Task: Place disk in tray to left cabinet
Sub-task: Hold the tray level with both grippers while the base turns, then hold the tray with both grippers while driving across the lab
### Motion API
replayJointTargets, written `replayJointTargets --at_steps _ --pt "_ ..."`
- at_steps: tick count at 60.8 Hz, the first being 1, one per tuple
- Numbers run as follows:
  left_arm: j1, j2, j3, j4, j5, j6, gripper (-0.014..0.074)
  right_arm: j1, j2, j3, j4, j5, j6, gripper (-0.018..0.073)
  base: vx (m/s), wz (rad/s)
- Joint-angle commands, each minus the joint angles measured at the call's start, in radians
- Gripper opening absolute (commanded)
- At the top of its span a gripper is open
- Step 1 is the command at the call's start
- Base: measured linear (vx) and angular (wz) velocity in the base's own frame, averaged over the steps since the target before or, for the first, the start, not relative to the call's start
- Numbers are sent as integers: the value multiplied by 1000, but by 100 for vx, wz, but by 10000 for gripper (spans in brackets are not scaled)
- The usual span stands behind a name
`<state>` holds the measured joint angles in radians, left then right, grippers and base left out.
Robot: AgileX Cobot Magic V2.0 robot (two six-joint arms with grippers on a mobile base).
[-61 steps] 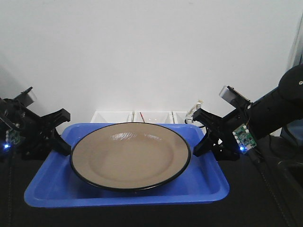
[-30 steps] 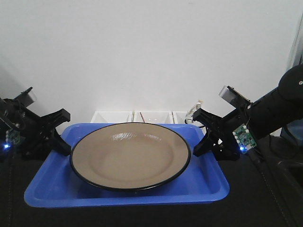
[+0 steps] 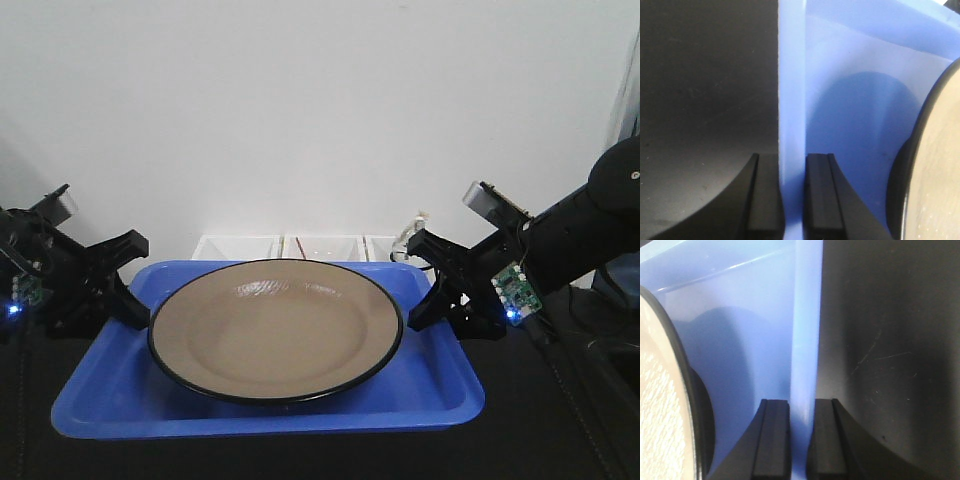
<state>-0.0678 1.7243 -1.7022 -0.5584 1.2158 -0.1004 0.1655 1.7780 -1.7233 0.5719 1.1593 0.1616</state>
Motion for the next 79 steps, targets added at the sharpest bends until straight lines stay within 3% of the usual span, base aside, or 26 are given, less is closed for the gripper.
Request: replayJointTargets --at_steps 1,50,79 --pt "-45 -58 -33 -234 38 -14 0 31 -49 -43 244 -51 -2 -3 0 1" --pt "-45 -58 -33 -235 37 -14 0 31 -49 -43 244 -50 -2 -3 -9 3" --pt "-45 -58 -33 -235 37 -14 0 31 -49 -43 244 -50 -2 -3 -14 46"
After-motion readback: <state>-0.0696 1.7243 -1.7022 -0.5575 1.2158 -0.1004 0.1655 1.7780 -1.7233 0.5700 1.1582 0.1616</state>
